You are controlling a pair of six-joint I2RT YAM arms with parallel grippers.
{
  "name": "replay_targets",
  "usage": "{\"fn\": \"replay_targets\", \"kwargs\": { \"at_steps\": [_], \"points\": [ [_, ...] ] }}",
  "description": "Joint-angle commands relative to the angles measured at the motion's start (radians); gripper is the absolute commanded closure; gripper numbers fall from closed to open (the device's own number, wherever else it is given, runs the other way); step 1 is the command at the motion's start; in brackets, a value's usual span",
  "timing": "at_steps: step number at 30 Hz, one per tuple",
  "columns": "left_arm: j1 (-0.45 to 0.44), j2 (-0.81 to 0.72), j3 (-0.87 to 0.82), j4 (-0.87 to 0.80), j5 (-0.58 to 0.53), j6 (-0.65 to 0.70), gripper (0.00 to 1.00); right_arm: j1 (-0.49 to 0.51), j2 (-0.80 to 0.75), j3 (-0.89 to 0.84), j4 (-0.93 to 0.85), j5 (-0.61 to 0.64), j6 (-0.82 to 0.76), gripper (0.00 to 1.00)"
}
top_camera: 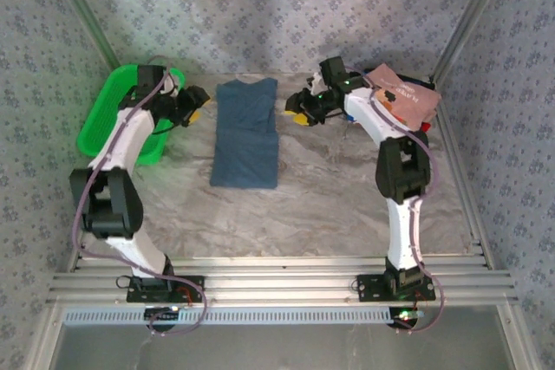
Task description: Fold and stack the t-shirts
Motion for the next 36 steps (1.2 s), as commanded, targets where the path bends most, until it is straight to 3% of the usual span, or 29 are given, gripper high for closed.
{"fn": "replay_targets", "kwargs": {
  "at_steps": [1,8,15,27,36],
  "points": [
    [-0.022,-0.072,-0.152,-0.03,-0.006,0.023,0.4,0.037,-0.079,-0.154,0.013,0.009,-0.074,0.53],
    [-0.022,-0.232,-0.504,-0.011,-0.026,0.048,0.41,0.168,-0.137,-0.409,0.111,-0.001,-0.039,0.49],
    [-0.02,-0.264,-0.689,0.13,0.014,-0.006,0.41,0.281,-0.128,-0.545,0.231,0.012,0.075,0.46],
    [-0.021,-0.202,-0.752,0.316,0.018,-0.084,0.43,0.287,-0.06,-0.544,0.265,0.053,0.11,0.45],
    [-0.026,-0.082,-0.707,0.363,0.04,-0.103,0.51,0.259,-0.016,-0.52,0.273,0.073,0.114,0.39]
  ]
}}
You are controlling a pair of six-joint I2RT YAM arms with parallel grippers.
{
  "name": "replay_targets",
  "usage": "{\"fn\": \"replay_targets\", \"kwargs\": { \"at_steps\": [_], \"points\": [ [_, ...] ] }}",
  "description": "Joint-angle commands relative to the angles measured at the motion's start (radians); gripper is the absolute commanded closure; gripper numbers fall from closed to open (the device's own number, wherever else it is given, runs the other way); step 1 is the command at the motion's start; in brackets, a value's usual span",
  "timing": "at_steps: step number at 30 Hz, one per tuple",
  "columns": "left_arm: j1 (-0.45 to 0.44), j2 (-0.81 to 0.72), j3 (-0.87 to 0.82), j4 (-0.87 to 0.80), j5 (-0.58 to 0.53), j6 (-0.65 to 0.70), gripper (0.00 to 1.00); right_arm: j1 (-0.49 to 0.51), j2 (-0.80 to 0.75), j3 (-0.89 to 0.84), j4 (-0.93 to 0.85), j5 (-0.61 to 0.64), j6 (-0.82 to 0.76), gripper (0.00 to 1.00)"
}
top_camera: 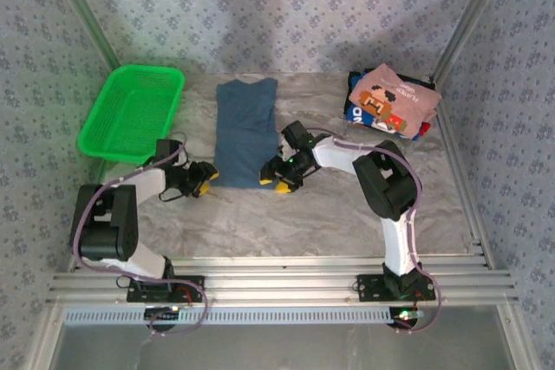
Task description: Fold and stack the t-shirts
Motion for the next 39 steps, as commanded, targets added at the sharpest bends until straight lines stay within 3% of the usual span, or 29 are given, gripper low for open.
{"fn": "replay_targets", "kwargs": {
  "at_steps": [1,5,10,16,20,25,31,39],
  "points": [
    [-0.002,0.045,0.041,0.021,0.028,-0.006,0.53,-0.02,0.043,0.029,0.0,0.029,0.004,0.39],
    [-0.01,0.073,0.045,0.049,0.03,-0.017,0.59,-0.024,0.088,0.076,-0.017,0.034,0.004,0.48],
    [-0.024,0.116,0.075,0.048,0.044,-0.001,0.82,-0.036,0.085,0.064,0.004,0.088,0.045,0.67],
    [-0.028,0.064,0.098,-0.098,0.028,0.085,1.0,-0.034,0.019,0.027,-0.041,0.08,0.014,0.96],
    [-0.036,-0.009,0.053,-0.161,0.021,0.113,1.0,-0.031,-0.051,-0.061,-0.045,0.062,-0.004,1.0],
    [-0.138,-0.164,-0.026,-0.229,-0.029,0.062,1.0,-0.009,-0.169,-0.193,-0.087,0.035,-0.021,1.0],
    [-0.263,-0.452,-0.154,-0.352,-0.134,-0.079,1.0,0.063,-0.325,-0.306,-0.187,0.032,-0.038,1.0],
    [-0.471,-0.828,-0.268,-0.561,-0.252,-0.34,1.0,0.18,-0.537,-0.395,-0.223,0.046,0.082,1.0]
  ]
}}
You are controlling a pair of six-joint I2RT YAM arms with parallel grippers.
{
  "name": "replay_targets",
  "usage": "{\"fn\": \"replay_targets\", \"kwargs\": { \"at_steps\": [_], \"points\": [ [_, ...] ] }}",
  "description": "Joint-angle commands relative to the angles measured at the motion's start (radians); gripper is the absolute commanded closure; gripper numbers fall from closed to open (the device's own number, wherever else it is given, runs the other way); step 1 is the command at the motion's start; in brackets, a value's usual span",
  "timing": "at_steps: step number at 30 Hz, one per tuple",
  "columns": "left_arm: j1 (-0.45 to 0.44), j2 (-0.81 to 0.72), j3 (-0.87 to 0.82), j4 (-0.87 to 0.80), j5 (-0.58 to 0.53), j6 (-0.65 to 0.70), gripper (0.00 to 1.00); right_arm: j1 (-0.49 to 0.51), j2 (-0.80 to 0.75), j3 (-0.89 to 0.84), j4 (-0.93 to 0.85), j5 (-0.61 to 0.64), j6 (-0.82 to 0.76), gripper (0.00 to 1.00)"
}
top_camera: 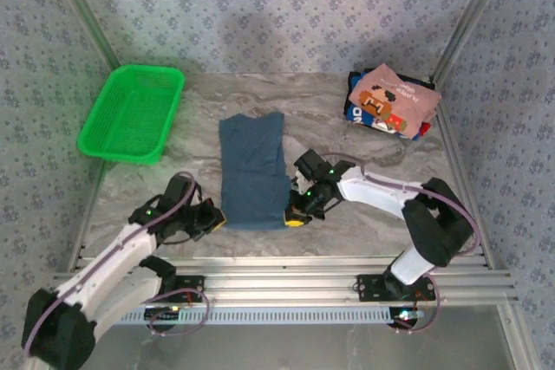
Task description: Fold and stack the t-shirts
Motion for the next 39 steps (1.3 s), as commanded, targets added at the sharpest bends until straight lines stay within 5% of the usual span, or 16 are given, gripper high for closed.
{"fn": "replay_targets", "kwargs": {
  "at_steps": [1,15,27,39],
  "points": [
    [-0.065,-0.098,-0.017,-0.181,-0.094,-0.153,1.0,0.042,-0.071,0.003,-0.084,0.017,0.049,1.0],
    [-0.083,-0.107,0.204,-0.294,-0.148,-0.189,1.0,0.02,-0.013,0.32,-0.281,0.034,-0.071,1.0],
    [0.193,0.022,0.304,-0.18,0.06,-0.074,1.0,-0.066,0.126,0.534,-0.3,0.039,-0.126,1.0],
    [0.309,0.377,0.514,-0.048,0.179,0.075,1.0,-0.149,0.298,0.697,-0.273,0.01,-0.138,1.0]
  ]
}}
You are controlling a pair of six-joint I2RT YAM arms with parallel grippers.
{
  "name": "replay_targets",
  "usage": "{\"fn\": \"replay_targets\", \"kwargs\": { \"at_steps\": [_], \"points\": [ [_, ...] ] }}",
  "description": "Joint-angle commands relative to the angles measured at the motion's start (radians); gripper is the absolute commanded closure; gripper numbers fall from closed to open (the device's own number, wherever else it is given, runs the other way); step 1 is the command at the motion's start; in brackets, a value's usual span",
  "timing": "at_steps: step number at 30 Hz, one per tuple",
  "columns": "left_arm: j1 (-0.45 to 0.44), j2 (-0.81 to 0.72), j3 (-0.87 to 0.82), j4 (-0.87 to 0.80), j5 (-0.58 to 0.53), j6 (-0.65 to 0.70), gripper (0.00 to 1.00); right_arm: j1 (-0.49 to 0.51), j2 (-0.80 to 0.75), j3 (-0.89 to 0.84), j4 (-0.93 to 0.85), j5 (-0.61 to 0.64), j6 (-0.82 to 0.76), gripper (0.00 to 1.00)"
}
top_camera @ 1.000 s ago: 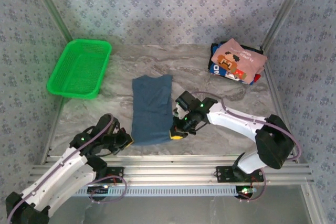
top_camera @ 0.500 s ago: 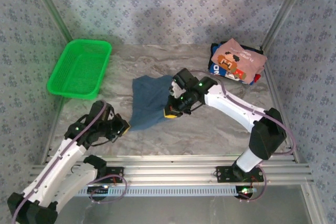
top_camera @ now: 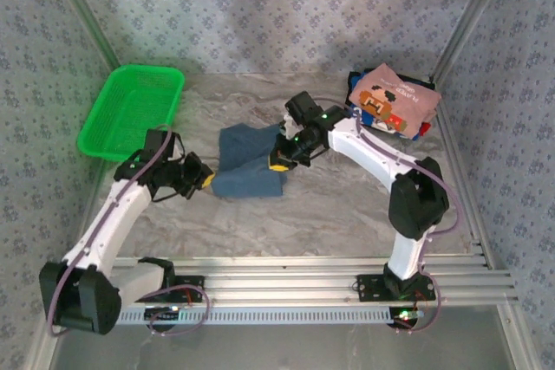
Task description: Fold and stack the t-shirts
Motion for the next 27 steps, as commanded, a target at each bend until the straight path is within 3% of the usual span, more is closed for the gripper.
{"fn": "replay_targets", "kwargs": {
  "at_steps": [1,12,27],
  "points": [
    [0.02,0.07,0.08,0.061,0.058,0.065,1.0,-0.02,0.051,0.066,-0.007,-0.015,-0.021,1.0],
    [0.102,0.304,0.228,0.102,0.122,0.144,1.0,-0.107,0.183,0.187,0.0,-0.045,-0.024,1.0],
    [0.109,0.59,0.467,0.107,0.155,0.195,1.0,-0.198,0.303,0.282,0.029,-0.096,0.004,1.0]
  ]
}}
